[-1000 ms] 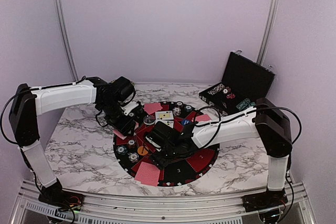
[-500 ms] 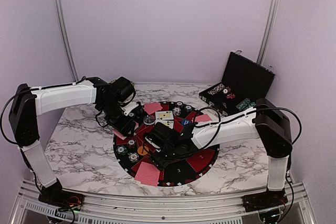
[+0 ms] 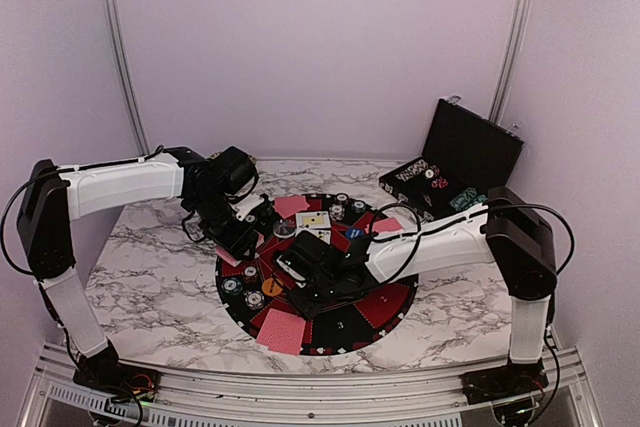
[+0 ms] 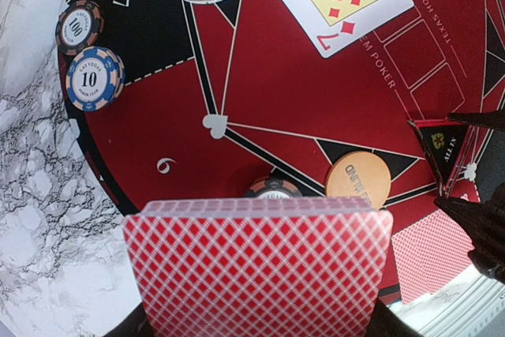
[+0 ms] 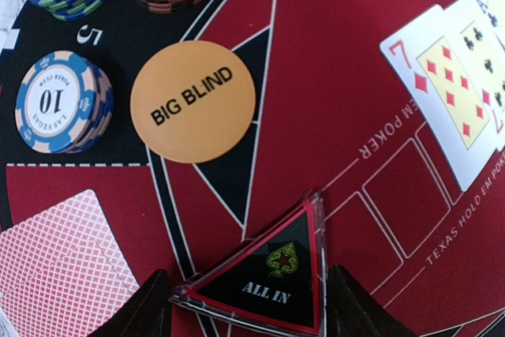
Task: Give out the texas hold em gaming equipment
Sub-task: Move the all-in button to the small blind area.
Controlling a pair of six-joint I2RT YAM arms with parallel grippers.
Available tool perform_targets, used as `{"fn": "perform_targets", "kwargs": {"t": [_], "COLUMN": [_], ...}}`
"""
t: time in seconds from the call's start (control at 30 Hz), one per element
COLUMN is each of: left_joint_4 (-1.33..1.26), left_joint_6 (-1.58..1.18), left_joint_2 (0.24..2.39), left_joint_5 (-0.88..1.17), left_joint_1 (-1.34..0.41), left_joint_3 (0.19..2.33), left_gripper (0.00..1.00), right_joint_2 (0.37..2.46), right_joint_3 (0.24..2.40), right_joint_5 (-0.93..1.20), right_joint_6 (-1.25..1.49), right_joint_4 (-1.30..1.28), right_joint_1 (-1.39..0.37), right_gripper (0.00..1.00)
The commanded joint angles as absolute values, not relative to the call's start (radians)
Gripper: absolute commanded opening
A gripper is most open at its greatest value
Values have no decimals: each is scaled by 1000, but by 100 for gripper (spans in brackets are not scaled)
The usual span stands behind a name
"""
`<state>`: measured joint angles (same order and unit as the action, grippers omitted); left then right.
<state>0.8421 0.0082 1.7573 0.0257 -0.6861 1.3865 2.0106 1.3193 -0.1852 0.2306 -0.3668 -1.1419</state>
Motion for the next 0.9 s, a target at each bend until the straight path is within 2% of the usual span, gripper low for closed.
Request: {"fn": "perform_targets", "kwargs": {"t": [0.0,0.87], "left_joint_4": [856,851], "left_joint_6": [9,14], "left_joint_2": [1723,1722], "left_joint_5": [32,32], "left_joint_1": [-678,-673], "left_joint_3": [1380,1376], "left_gripper": [24,24], "right_joint_2": [1976,1945], "right_joint_3": [1319,1371], "right_joint_5": [-192,-257], "right_joint_6": [242,258], "right_joint_4": [-397,-449], "right_joint_1": [-1119,-1069], "right_gripper": [57,56]}}
